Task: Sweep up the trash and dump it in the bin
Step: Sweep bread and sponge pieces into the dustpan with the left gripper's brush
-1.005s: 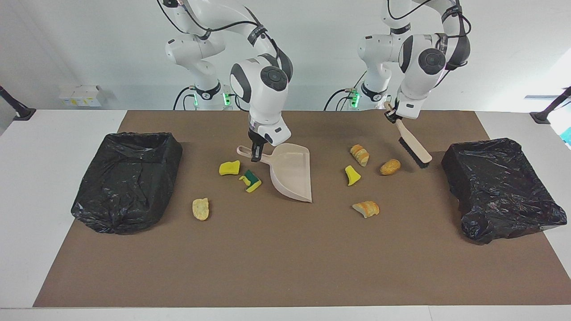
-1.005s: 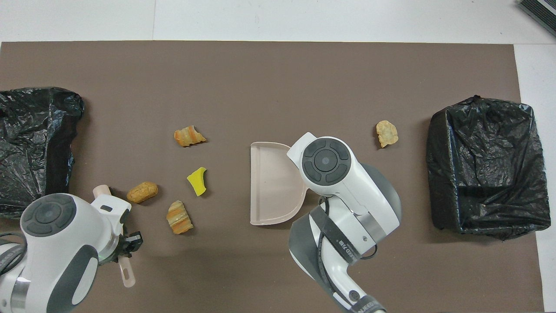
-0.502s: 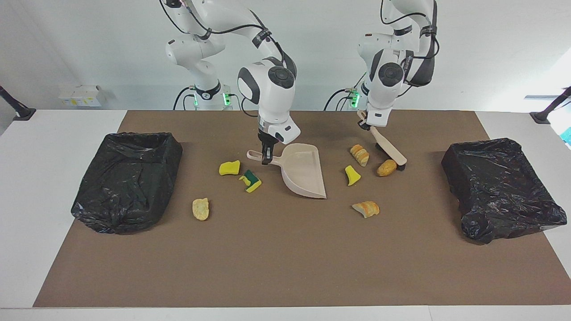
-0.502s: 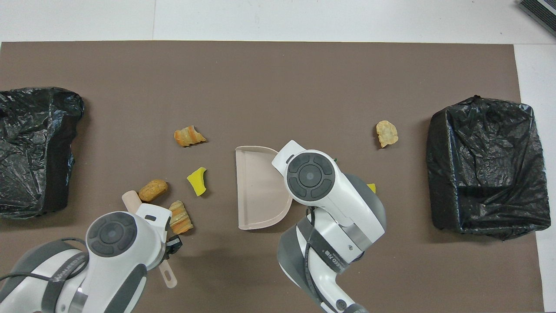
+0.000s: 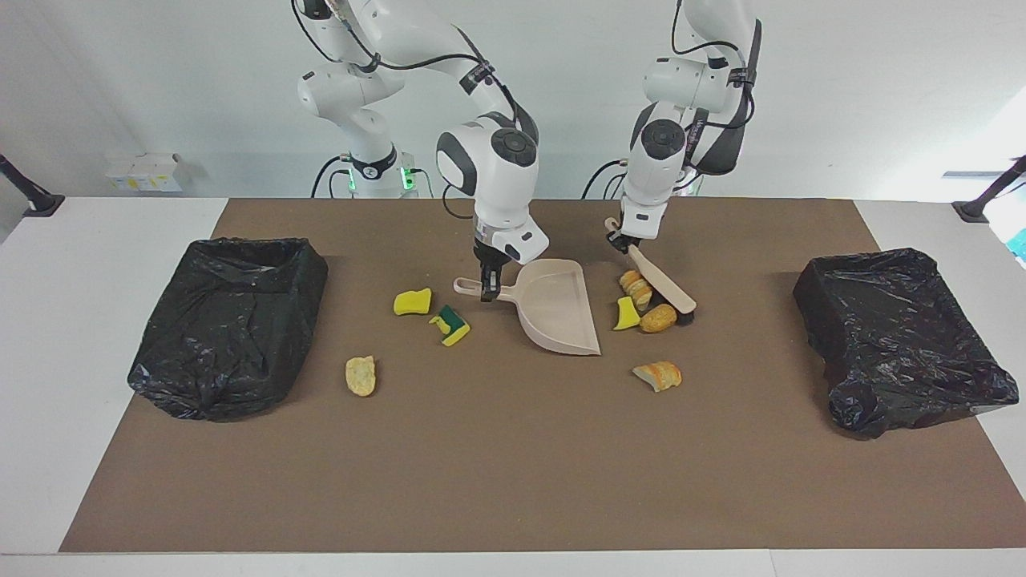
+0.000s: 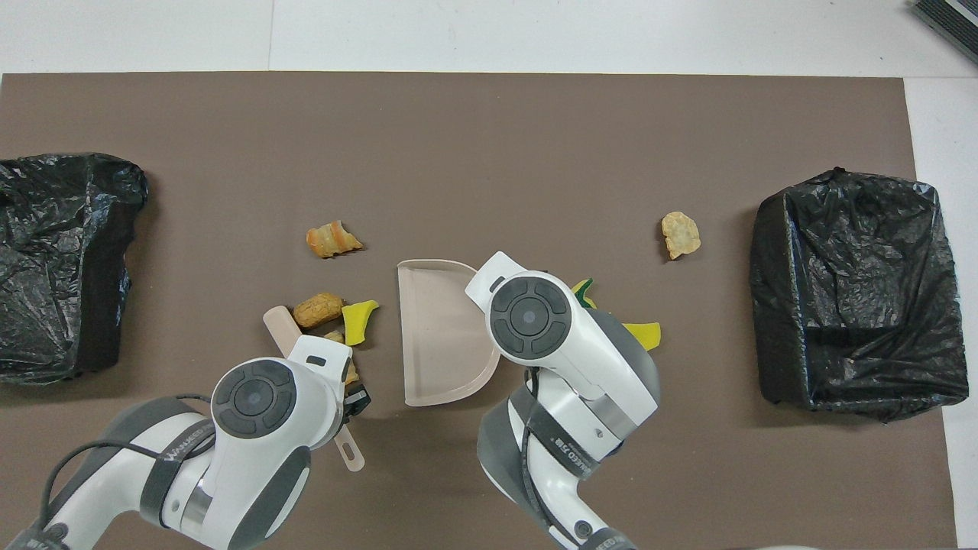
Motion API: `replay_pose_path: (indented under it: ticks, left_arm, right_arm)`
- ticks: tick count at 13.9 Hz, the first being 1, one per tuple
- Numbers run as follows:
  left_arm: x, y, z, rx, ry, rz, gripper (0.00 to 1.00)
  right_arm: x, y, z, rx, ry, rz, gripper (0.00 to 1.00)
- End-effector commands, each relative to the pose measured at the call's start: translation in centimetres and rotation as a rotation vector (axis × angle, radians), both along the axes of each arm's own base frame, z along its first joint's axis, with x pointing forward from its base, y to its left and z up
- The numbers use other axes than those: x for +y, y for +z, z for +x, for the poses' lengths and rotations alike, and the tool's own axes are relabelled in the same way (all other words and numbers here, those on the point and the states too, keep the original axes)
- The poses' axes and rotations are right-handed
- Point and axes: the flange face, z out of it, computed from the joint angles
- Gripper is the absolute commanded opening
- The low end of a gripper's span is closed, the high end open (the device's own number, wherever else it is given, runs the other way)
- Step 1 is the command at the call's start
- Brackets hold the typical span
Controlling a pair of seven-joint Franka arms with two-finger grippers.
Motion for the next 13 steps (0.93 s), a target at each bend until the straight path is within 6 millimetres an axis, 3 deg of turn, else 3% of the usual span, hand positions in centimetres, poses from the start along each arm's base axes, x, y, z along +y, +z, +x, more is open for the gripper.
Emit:
replay_pose_path:
  ticks: [1,3,6,11,13]
  left_arm:
    - [-2.1,0.2,2.4,0.018,-0.101,-0.105,0.0]
    - [-2.7,0.2,2.1,0.03,-0.22,-0.153,0.0]
    - [-5.6,0.8,1.3,-0.044,-0.441,-0.203,0.0]
    - [-10.9,2.5,-0.9,-0.076,-0.561,-0.232,0.0]
    - [-11.2,3.0,-0.3,-0.078,-0.585,-0.238,0.0]
  right_arm:
    - [0.9,-0.6,-0.2,-0.029,-0.036,0.025,0.0]
    - [1.6,-1.2,-0.4,-0.029,-0.065,0.025,0.0]
    - [1.9,-1.4,-0.3,-0.04,-0.074,0.036,0.0]
    - [1.8,-1.2,-0.3,-0.04,-0.143,0.031,0.0]
    - [1.6,-1.2,-0.1,-0.039,-0.149,0.03,0.0]
